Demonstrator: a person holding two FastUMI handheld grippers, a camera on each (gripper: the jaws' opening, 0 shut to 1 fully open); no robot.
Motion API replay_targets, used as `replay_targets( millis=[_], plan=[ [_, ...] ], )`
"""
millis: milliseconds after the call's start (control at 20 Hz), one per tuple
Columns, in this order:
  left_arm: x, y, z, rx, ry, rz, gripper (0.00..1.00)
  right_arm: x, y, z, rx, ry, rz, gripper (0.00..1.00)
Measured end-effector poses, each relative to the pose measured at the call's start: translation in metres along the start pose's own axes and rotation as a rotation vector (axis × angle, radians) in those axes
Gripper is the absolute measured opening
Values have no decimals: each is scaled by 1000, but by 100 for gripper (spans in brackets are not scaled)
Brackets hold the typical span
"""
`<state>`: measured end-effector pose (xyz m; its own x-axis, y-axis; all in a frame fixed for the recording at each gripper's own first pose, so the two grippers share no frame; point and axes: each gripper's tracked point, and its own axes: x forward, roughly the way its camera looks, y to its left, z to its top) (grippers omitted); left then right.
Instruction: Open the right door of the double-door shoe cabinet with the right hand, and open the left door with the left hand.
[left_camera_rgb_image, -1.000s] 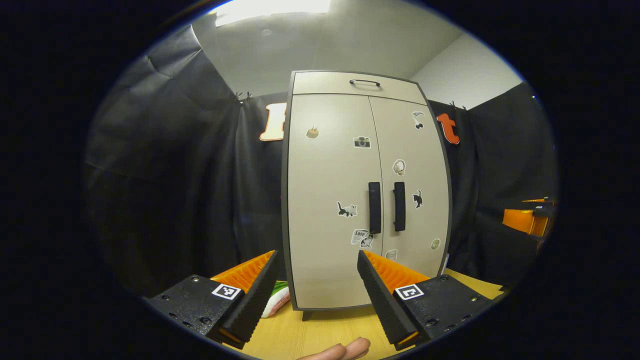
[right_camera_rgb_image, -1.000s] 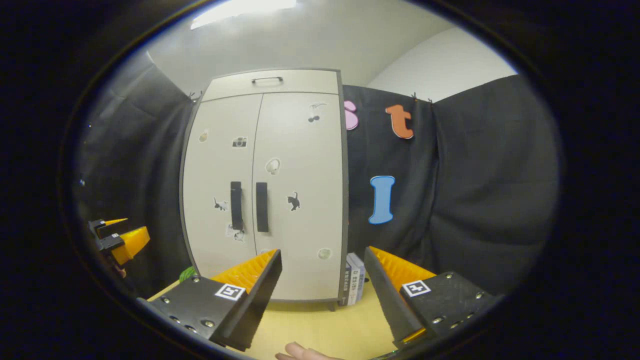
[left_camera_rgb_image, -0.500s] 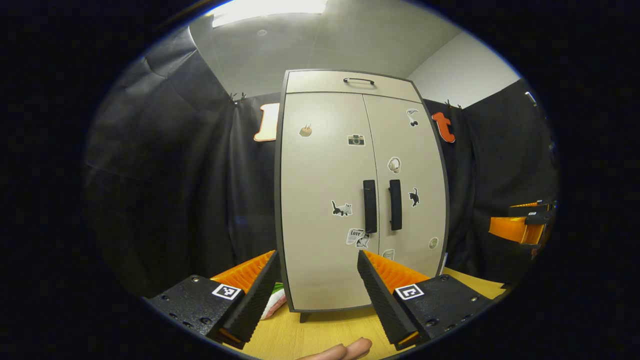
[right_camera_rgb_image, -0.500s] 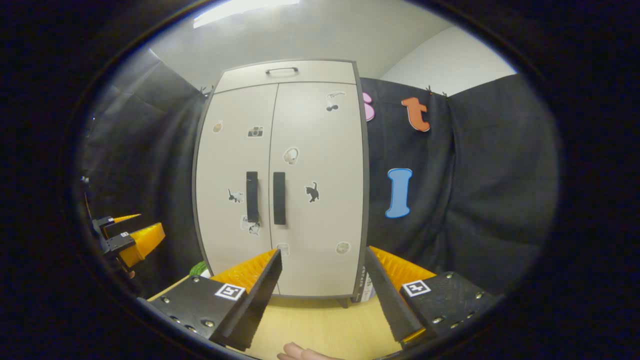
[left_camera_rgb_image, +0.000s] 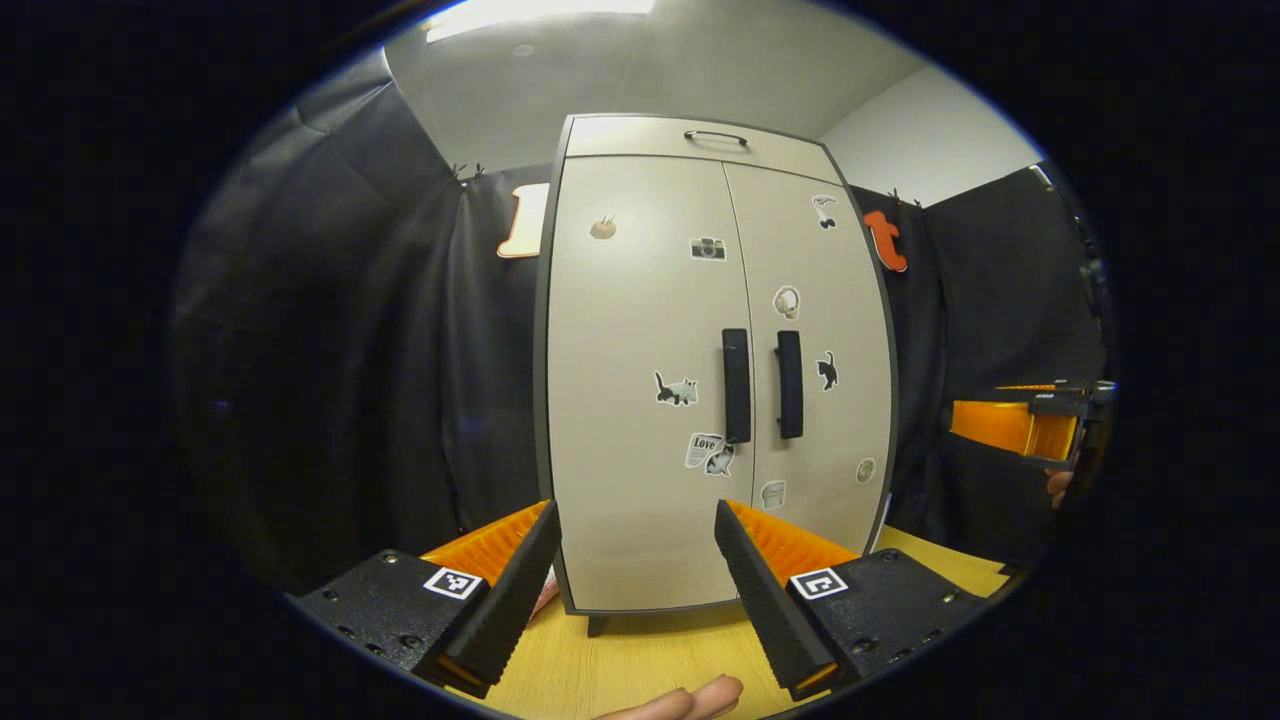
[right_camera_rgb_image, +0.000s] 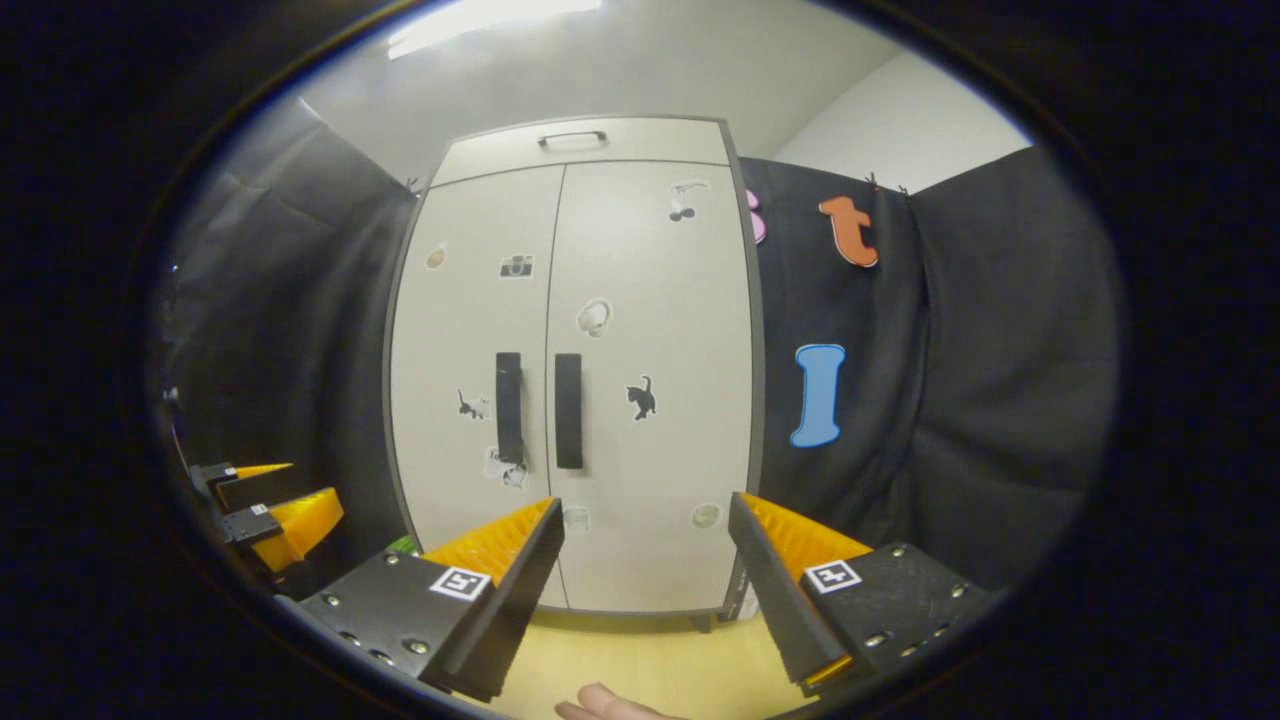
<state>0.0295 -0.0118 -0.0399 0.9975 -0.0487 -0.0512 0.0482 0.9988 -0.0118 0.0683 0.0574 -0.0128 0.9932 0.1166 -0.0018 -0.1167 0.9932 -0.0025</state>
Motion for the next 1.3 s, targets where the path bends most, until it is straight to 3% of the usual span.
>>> replay_targets(
  millis=[150, 350, 450, 700, 800, 850, 1050, 1150, 1250, 1300],
  plan=[
    [4, 0, -9, 0, 0, 7, 96, 37, 6, 7, -29, -22, -19, 98],
    [0, -4, -23, -18, 18, -6, 96, 88, 45, 24, 14, -78, 89, 98],
    [-5, 0, -30, -20, 27, 2, 96, 112, 56, 29, 1, -83, 108, 94],
    [-27, 1, -35, -10, 12, -6, 96, 156, 88, 33, -21, -79, 147, 98],
    [-39, 3, -40, -16, 6, -7, 96, 169, 91, 29, -28, -53, 120, 94],
    [-45, 7, -44, -16, 5, 0, 96, 175, 93, 27, -26, -42, 108, 99],
    [-65, 21, -62, -66, 32, 12, 96, 199, 89, 8, 4, 18, 52, 98],
    [-69, 29, -64, -41, 25, 18, 93, 210, 86, 4, 28, 22, 41, 88],
    [-70, 38, -62, -27, 19, 44, 96, 216, 82, 6, 62, 14, 32, 73],
    [-69, 39, -59, -30, 11, 46, 96, 210, 82, 7, 94, 17, 32, 71]
  ],
)
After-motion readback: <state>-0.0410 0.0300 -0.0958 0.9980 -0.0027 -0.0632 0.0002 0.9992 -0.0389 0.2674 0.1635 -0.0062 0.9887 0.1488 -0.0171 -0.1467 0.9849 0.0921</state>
